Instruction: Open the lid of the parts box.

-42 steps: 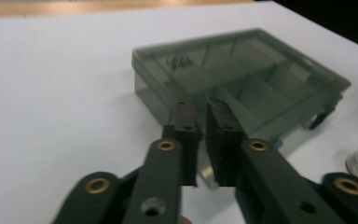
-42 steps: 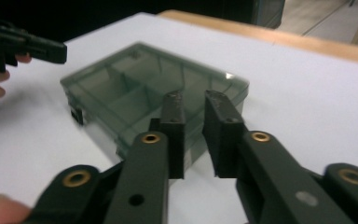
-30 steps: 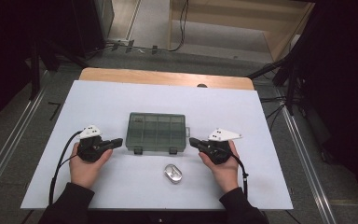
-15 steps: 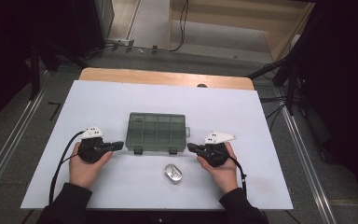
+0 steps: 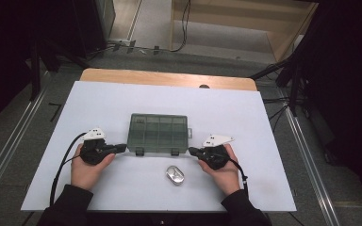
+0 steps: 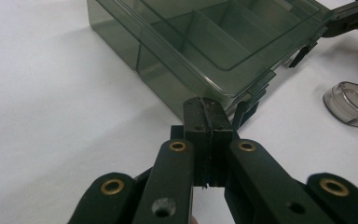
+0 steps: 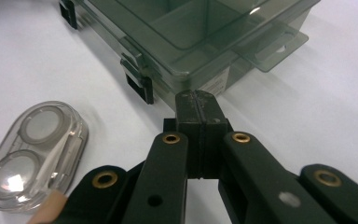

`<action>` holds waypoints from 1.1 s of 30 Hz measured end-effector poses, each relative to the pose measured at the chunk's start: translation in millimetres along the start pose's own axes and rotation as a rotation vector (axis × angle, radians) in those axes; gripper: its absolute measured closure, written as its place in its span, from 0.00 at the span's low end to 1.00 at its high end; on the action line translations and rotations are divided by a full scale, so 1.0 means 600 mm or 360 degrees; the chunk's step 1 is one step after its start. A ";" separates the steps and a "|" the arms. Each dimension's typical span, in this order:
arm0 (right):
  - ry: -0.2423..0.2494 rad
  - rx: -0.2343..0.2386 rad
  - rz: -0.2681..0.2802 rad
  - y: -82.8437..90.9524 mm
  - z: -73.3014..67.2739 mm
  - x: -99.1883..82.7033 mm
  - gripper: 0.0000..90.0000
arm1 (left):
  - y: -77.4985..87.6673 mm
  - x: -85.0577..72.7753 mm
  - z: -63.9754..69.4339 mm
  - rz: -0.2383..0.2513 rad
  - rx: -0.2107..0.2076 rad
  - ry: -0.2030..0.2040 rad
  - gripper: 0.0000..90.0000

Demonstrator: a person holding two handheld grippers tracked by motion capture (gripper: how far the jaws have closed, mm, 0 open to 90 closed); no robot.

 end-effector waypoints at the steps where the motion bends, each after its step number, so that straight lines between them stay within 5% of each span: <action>1: 0.0000 -0.0002 -0.0003 -0.001 0.000 -0.001 0.98 | 0.000 0.000 0.000 -0.0002 -0.0001 -0.0002 1.00; 33: -0.0022 0.0008 0.0091 0.008 -0.001 0.010 0.98 | -0.002 -0.003 0.002 -0.0033 -0.0020 -0.0024 1.00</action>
Point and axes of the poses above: each handheld gripper's, and its own axes: y roughly backward along the jaws, x roughly out of its top, z roughly to its right, the point moved 7 cm from there along -y, roughly forward along the jaws, and after that the axes turned 7 degrees about y, right-handed, at the moved point
